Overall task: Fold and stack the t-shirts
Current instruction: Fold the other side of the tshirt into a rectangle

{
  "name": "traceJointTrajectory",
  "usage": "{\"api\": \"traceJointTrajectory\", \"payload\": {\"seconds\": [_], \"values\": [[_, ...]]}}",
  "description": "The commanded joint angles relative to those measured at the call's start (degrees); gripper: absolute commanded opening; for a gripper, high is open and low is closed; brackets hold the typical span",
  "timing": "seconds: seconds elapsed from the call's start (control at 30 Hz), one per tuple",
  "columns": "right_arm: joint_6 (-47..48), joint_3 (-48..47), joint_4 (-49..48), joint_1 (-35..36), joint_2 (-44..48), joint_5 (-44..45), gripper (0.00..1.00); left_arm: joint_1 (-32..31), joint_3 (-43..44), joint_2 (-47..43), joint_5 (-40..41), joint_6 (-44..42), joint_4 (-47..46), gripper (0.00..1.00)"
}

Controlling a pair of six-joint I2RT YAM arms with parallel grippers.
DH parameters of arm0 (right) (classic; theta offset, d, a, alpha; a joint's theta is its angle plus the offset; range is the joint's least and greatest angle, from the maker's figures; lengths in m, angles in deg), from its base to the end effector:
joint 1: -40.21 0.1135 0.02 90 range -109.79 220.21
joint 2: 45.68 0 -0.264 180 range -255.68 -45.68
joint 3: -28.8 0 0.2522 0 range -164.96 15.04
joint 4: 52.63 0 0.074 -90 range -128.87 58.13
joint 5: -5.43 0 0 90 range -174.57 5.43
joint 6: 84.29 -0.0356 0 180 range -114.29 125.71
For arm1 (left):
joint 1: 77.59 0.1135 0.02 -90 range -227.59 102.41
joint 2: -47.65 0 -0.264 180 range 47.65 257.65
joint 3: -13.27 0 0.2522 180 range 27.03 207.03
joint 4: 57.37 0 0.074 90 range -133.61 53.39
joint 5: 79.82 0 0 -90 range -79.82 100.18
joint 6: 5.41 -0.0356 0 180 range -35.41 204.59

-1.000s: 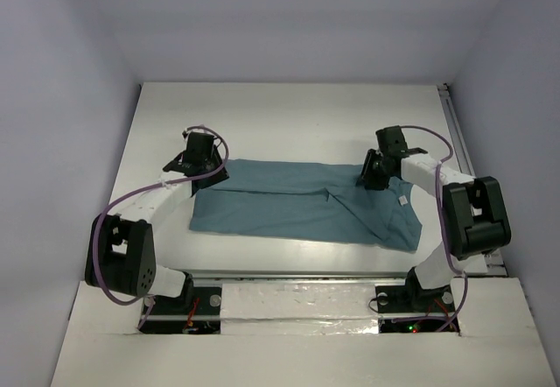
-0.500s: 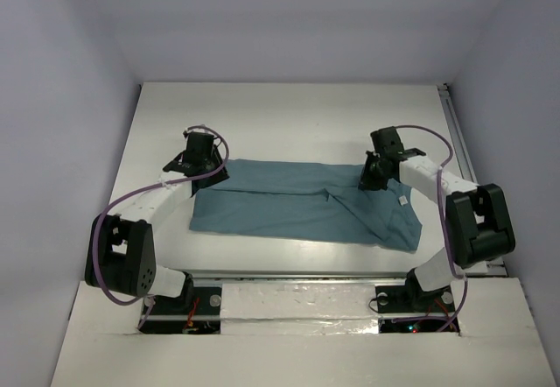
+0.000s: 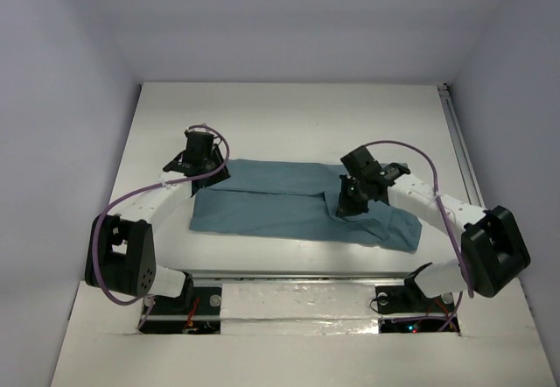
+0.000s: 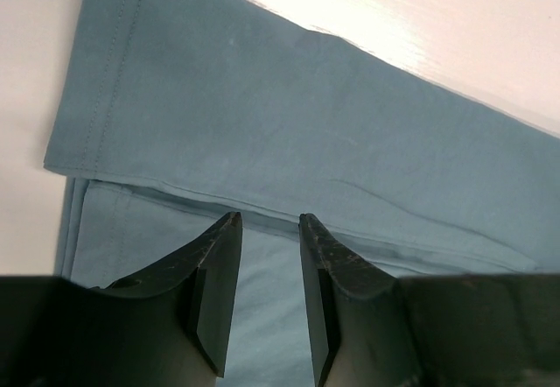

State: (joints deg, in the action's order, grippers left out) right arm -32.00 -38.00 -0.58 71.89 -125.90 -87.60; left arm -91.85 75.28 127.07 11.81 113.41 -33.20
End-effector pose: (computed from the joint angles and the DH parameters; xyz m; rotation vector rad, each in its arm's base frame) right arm 0.2253 0.1413 0.2155 0.1308 2.7880 0.4061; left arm 0.2853 -0.0715 0.2248 -0.3090 2.3014 -0.3526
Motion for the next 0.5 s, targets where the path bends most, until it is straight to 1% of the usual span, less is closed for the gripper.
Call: {"api": "traceJointTrajectory", "payload": {"seconds": [0.0, 0.1, 0.2, 0.3, 0.33, 0.37, 0.4, 0.47], "values": [[-5.0, -0.05, 2.5, 3.03, 0.95, -1.37, 0.0, -0.06, 0.27, -1.9, -1.01, 0.45, -1.98, 0.29], [-6.67, -1.01, 1.8, 6.45, -1.07, -2.24, 0.01, -0.06, 0.44, -1.63, -1.28, 0.45, -1.98, 0.29], [-7.9, -1.81, 1.18, 9.88, -4.4, -3.47, 0.05, -0.06, 0.53, -1.72, -1.28, 0.45, -1.98, 0.29], [-8.69, -2.77, 1.18, 11.91, -6.86, -3.92, 0.29, -0.06, 0.53, -1.81, -1.36, 0.36, -1.71, 0.29], [-8.69, -2.95, 1.27, 11.91, -6.87, -3.74, 0.48, -0.06, 0.53, -1.9, -1.28, 0.27, -1.63, 0.29], [-8.34, -3.21, 1.18, 11.91, -6.7, -3.22, 0.54, -0.06, 0.62, -1.9, -1.36, 0.19, -1.45, 0.29], [-8.25, -3.56, 1.88, 11.91, -6.0, -2.43, 0.63, -0.06, 0.62, -1.9, -1.36, 0.19, -1.45, 0.29], [-7.29, -6.01, 3.37, 11.91, -5.29, 1.07, 0.63, -0.06, 0.62, -2.07, -1.28, 0.01, -1.45, 0.29]]}}
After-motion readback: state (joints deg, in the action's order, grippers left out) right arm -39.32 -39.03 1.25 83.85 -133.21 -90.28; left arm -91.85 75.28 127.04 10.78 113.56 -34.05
